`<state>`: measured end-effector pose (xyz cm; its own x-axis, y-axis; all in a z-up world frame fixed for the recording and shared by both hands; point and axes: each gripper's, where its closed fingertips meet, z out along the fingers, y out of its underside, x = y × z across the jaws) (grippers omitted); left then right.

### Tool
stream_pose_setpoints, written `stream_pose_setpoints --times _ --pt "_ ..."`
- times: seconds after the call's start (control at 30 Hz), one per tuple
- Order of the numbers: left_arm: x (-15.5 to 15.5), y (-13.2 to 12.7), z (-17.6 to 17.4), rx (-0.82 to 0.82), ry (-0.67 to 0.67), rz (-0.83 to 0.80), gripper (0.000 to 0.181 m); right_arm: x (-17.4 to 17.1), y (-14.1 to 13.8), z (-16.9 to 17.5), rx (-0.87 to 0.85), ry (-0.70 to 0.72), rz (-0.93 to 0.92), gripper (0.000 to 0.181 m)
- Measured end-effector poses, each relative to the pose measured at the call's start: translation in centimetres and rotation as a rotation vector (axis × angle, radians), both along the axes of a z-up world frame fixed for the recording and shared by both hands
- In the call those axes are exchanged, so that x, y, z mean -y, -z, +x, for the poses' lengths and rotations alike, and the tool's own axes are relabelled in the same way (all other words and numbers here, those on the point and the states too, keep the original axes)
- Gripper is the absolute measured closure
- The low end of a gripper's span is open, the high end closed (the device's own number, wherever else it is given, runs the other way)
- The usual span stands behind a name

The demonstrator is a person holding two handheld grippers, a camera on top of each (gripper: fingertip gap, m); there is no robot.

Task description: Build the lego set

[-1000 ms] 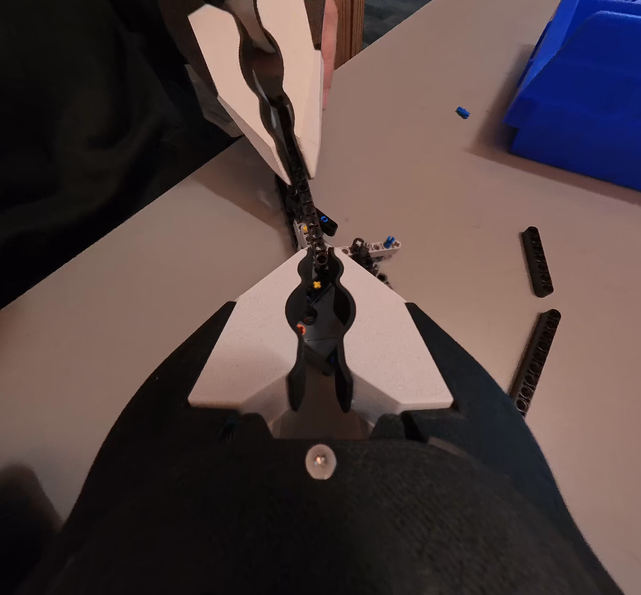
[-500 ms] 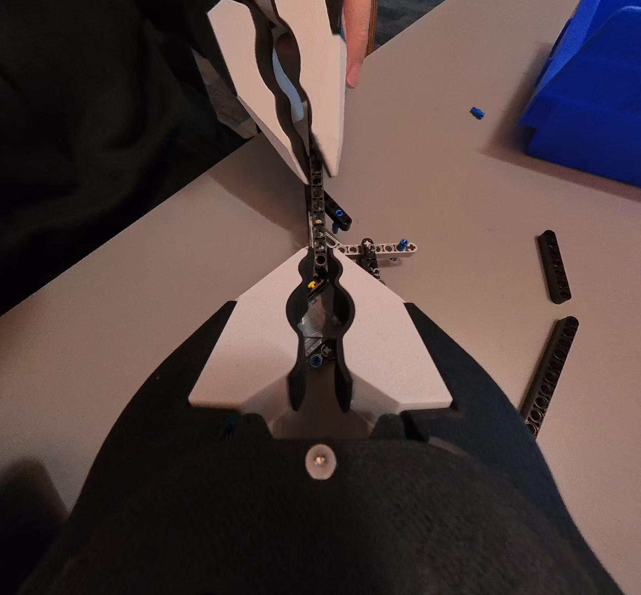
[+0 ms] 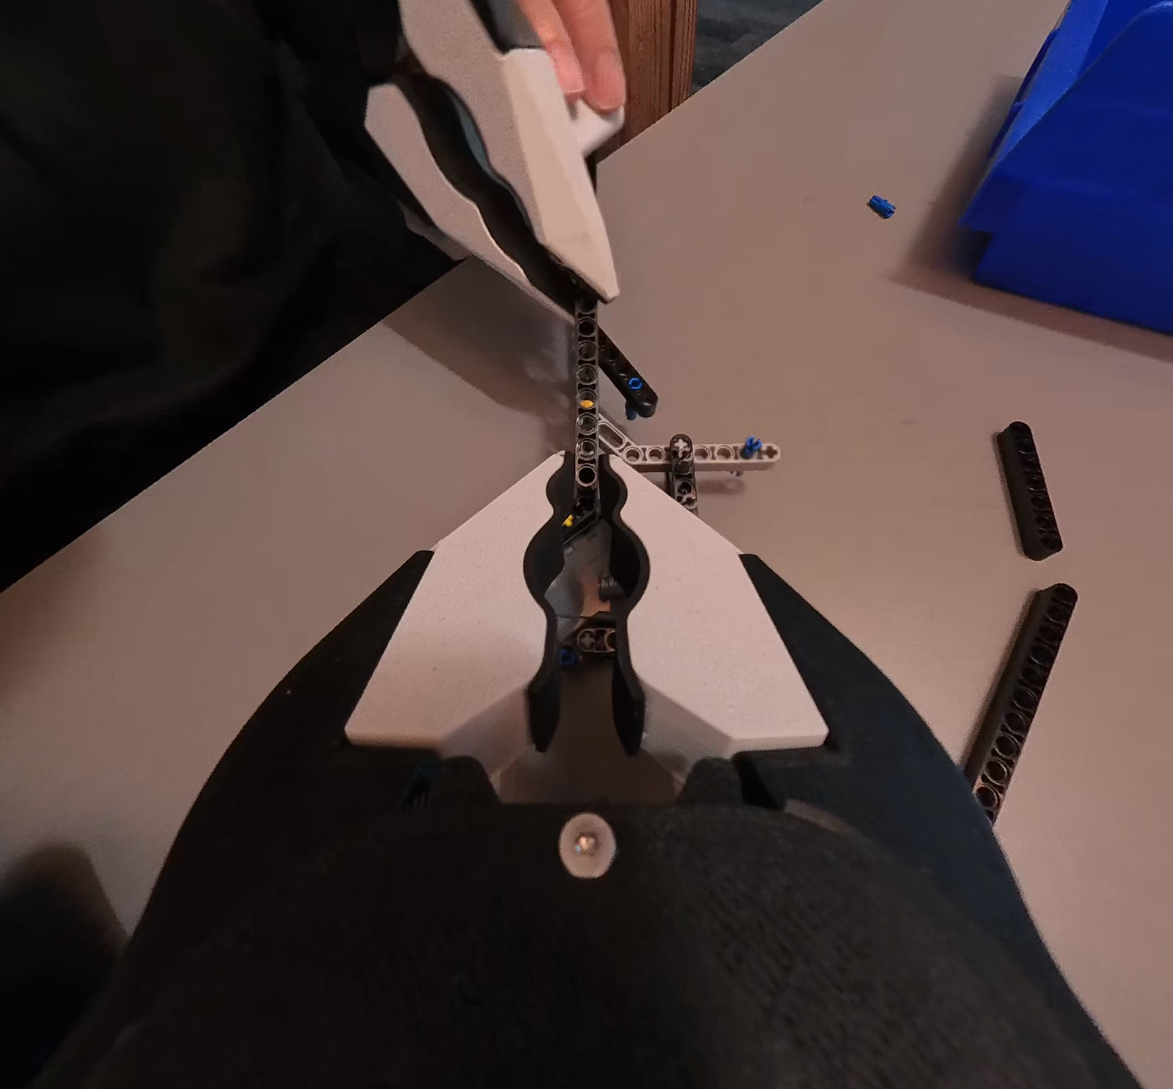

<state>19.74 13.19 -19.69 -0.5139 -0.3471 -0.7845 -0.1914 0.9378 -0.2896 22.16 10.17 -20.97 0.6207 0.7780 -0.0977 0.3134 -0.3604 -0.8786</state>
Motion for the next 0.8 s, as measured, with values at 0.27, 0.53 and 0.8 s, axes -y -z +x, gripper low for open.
stream_pose_setpoints --times 0.27,0.53,0.8 --pt "-0.4 -0.7 0.2 0.345 -0.023 0.377 0.174 0.0 0.0 -0.1 0.003 -0.004 -0.001 0.177" --pt "-0.5 -1.4 0.4 0.449 -0.077 0.473 0.166 0.0 0.1 -0.2 0.019 -0.002 -0.003 0.177" --pt "-0.5 -0.9 0.3 0.448 -0.12 0.525 0.174 -0.1 0.1 -0.3 0.025 -0.003 -0.002 0.177"
